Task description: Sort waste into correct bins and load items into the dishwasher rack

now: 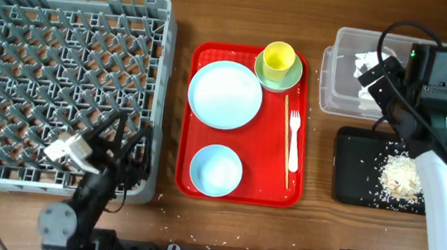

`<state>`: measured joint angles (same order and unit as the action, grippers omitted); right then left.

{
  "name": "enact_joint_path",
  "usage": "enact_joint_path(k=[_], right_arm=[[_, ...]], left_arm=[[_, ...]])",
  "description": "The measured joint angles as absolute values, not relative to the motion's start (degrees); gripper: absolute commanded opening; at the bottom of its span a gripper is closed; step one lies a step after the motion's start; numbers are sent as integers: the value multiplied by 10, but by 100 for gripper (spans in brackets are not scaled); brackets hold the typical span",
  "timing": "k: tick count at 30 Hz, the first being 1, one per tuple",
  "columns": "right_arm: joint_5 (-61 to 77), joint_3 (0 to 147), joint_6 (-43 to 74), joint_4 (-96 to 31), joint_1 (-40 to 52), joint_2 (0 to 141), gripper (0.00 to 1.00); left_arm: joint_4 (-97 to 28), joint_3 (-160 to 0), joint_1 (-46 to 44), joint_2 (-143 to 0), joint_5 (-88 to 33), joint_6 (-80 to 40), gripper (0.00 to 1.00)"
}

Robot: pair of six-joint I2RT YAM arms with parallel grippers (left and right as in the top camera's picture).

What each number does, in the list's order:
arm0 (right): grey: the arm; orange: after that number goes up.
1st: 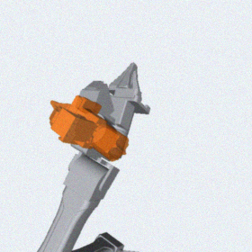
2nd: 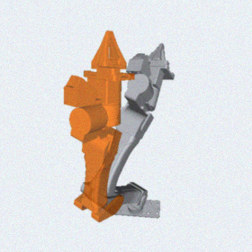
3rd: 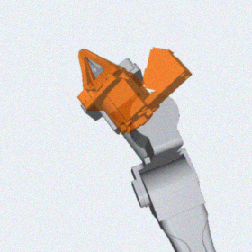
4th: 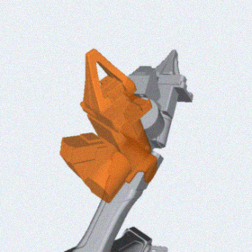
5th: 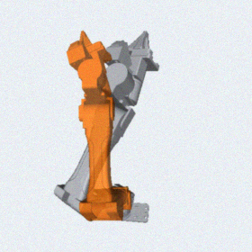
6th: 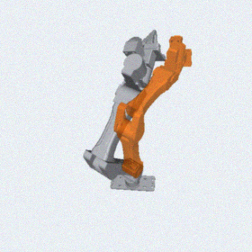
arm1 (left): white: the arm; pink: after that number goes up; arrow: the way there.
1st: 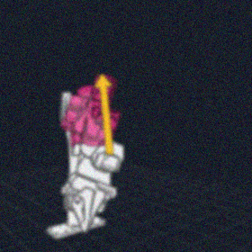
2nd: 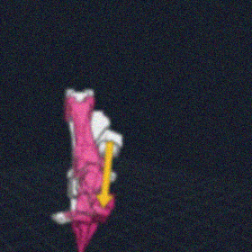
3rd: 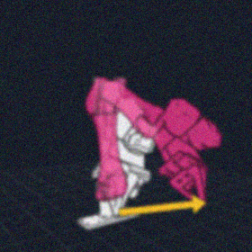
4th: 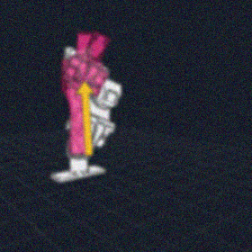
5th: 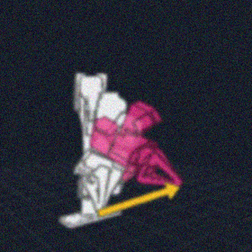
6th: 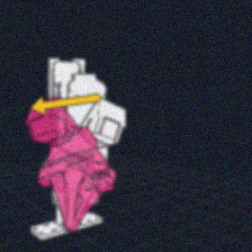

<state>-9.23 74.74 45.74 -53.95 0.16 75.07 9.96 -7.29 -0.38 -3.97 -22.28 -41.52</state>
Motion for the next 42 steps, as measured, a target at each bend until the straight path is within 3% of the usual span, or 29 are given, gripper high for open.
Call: enact_joint_path(k=[5,7,9,12,17,18,19,20,24,34,39,42], right_arm=[[-91,747,457,-540,2,755,100],[-90,747,457,-540,2,755,100],[-90,747,457,-540,2,755,100],[-90,747,457,-539,2,755,100],[-90,747,457,-540,2,755,100],[-90,747,457,-540,2,755,100],[-90,747,457,-540,2,755,100],[-90,747,457,-540,2,755,100],[-90,747,457,-540,2,755,100],[-90,747,457,-540,2,755,100],[-90,747,457,-540,2,755,100],[-90,747,457,-540,2,755,100]], left_arm=[[-310,-445,-31,-397,-306,-209,100],[-462,-637,-138,-603,-282,-139,100],[-524,-714,-259,-729,-200,-115,100],[-532,-731,-407,-847,-79,-120,100],[-547,-731,-469,-891,-58,-150,100],[-547,-731,-469,-891,-77,-152,93],[-547,-731,-469,-891,-112,-154,66],[-547,-731,-469,-891,-125,-159,60],[-547,-731,-481,-924,-96,-295,57],[-519,-729,-548,-1050,58,-429,48],[-504,-710,-549,-1050,84,-448,38],[-490,-698,-562,-1051,83,-451,18]])
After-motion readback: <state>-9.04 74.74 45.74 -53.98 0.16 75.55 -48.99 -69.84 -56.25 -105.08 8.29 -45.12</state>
